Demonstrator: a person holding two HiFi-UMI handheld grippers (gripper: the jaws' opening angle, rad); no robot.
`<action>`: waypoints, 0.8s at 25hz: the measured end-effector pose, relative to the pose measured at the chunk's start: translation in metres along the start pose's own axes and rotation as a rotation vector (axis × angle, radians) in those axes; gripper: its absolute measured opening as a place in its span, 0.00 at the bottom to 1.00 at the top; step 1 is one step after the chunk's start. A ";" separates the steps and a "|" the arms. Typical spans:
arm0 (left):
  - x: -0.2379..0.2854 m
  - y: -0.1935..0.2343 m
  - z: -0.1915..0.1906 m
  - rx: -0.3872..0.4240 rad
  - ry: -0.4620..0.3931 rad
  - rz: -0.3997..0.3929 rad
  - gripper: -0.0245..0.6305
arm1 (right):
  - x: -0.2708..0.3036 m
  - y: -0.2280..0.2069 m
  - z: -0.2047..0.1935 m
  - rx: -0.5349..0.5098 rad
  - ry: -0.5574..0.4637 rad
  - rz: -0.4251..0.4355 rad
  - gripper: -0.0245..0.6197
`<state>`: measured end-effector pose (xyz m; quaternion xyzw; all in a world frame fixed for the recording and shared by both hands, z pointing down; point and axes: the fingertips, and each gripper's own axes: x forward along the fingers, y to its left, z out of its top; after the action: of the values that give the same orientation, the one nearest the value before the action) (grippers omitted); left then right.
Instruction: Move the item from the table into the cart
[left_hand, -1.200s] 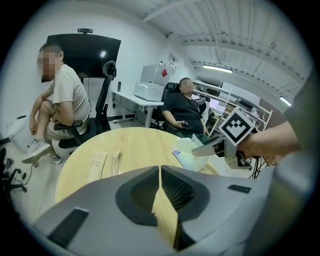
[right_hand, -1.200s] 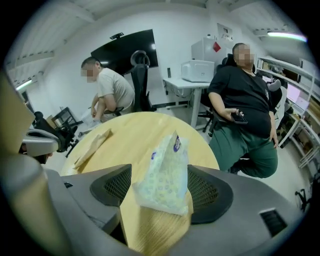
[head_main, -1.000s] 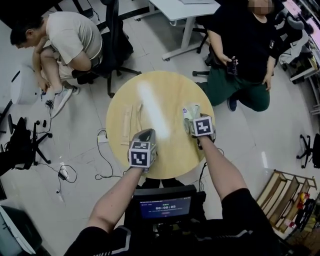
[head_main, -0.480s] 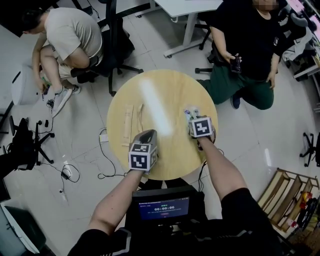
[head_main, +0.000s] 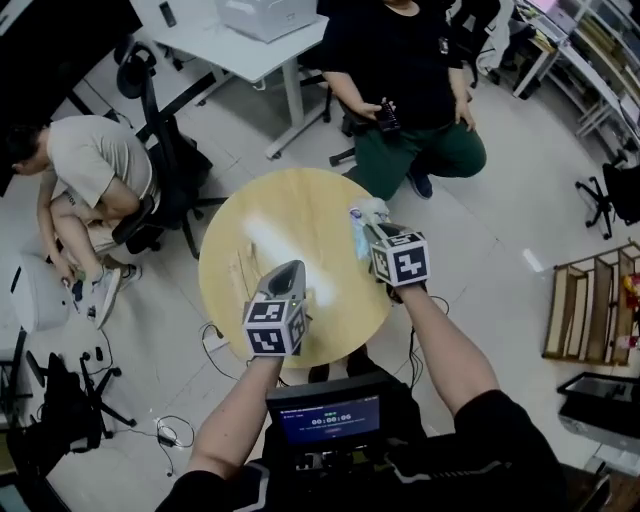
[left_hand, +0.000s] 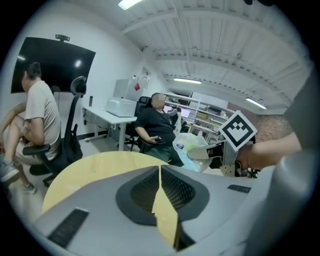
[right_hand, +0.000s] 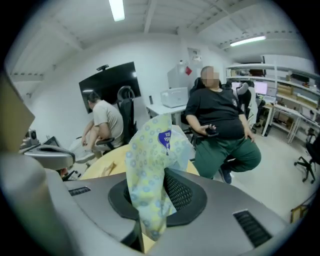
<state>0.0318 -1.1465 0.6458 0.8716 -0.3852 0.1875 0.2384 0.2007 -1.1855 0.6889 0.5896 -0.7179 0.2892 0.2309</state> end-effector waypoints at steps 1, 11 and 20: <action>-0.012 -0.011 0.006 0.035 -0.026 -0.033 0.07 | -0.028 0.006 0.005 0.013 -0.048 -0.021 0.10; -0.168 -0.183 0.061 0.242 -0.244 -0.414 0.04 | -0.379 0.063 -0.025 0.120 -0.427 -0.295 0.10; -0.320 -0.557 -0.070 0.399 -0.238 -0.864 0.04 | -0.759 0.029 -0.257 0.226 -0.585 -0.640 0.10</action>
<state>0.2427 -0.5928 0.3888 0.9957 0.0307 0.0406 0.0769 0.3199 -0.4636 0.3612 0.8607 -0.4981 0.1009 0.0301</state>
